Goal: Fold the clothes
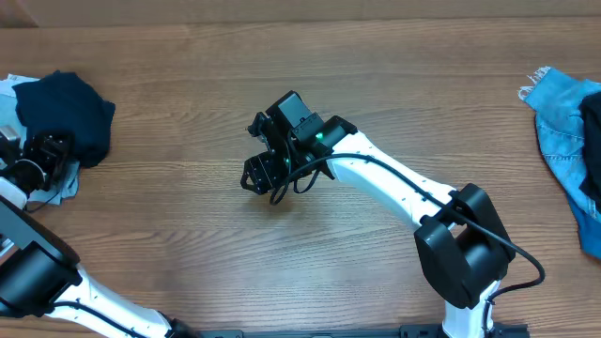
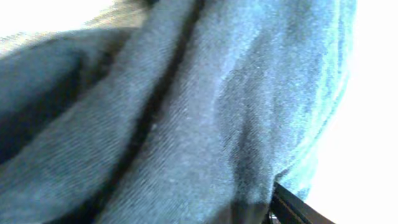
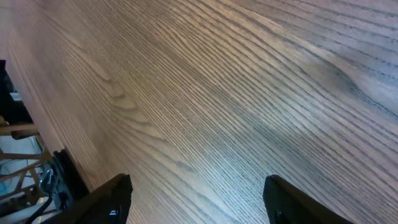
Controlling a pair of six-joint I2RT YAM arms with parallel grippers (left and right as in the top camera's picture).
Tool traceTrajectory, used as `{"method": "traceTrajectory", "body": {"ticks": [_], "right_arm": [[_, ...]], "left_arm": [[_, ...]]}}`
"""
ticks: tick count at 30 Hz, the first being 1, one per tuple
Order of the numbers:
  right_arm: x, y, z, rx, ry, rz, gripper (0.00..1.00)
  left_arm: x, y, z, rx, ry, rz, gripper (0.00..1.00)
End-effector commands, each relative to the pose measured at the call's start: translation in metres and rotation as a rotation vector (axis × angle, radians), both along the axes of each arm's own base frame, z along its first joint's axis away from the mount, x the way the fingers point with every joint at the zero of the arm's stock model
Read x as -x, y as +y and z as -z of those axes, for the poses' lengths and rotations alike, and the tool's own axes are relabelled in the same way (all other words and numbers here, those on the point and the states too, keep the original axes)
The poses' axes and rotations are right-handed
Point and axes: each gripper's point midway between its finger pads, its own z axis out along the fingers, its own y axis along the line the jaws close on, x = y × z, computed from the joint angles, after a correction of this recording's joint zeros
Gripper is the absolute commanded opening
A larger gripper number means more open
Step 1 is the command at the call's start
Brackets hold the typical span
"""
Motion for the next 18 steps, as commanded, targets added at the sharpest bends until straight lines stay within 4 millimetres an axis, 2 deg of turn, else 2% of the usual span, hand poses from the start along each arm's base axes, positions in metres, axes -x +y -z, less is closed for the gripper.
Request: {"method": "traceTrajectory", "body": {"ticks": [1, 2, 4, 8, 14, 16, 18], "right_arm": [[-0.005, 0.0, 0.002, -0.001, -0.009, 0.001, 0.72], [-0.005, -0.001, 0.002, -0.001, -0.009, 0.001, 0.72], [-0.005, 0.0, 0.001, -0.003, -0.013, -0.001, 0.71], [-0.005, 0.0, 0.001, -0.002, -0.011, -0.001, 0.68], [-0.003, -0.002, 0.003, 0.006, -0.005, -0.005, 0.67], [-0.001, -0.004, 0.004, 0.014, 0.004, -0.005, 0.67], [0.001, -0.005, 0.005, 0.021, 0.012, -0.005, 0.67]], "left_arm": [[-0.007, -0.008, -0.05, -0.029, -0.089, 0.032, 0.65], [-0.006, -0.006, -0.059, -0.049, -0.093, 0.024, 0.67], [-0.004, -0.004, -0.063, -0.07, -0.079, 0.005, 0.72], [0.001, -0.003, -0.046, -0.095, -0.008, -0.008, 0.75], [-0.01, -0.011, -0.039, -0.182, 0.045, 0.004, 0.74], [-0.011, -0.01, -0.038, -0.2, 0.052, -0.003, 0.67], [-0.013, -0.01, -0.04, -0.205, 0.044, -0.002, 0.43]]}}
